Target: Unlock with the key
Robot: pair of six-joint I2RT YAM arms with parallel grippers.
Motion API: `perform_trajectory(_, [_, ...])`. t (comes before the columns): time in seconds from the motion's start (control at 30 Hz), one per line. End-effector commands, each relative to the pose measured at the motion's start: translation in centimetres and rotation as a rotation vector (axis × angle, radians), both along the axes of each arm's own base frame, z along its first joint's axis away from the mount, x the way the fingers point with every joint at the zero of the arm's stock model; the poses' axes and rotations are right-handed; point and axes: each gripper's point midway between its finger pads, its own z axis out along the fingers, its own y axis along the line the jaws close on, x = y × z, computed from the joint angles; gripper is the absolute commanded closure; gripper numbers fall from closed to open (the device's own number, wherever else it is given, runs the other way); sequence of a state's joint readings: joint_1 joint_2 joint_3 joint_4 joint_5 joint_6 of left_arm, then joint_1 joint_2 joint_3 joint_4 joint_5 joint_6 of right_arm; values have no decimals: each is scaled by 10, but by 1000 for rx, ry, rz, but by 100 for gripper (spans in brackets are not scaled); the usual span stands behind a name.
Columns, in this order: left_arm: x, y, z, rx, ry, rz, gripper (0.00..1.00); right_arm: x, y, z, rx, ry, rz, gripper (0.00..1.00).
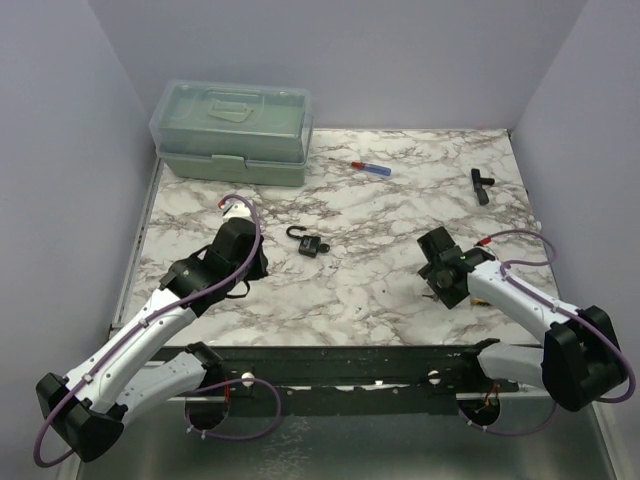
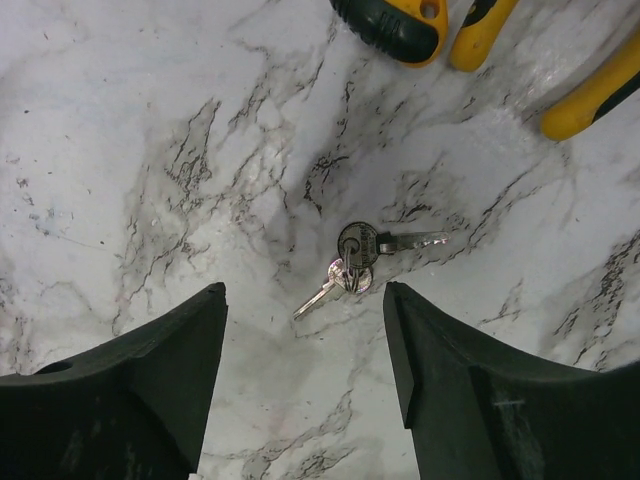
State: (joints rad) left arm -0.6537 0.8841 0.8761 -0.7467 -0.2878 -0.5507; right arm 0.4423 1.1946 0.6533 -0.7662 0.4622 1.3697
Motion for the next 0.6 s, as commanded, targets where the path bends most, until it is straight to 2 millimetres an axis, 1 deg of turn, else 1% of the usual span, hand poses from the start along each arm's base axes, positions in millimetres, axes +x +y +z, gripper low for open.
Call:
perform_trajectory(0.0, [14, 2, 26, -29, -119, 28, 100, 6, 8, -2, 44, 13, 20, 33])
perform_trajectory(0.13, [14, 2, 26, -29, -120, 26, 100, 3, 4, -11, 33, 39, 11, 42])
perform_trajectory(0.23, [14, 3, 26, -28, -124, 25, 100, 0, 1, -17, 28, 60, 2, 45])
perform_trajectory(0.57, [16, 4, 26, -31, -124, 29, 100, -9, -9, -26, -8, 96, -13, 47])
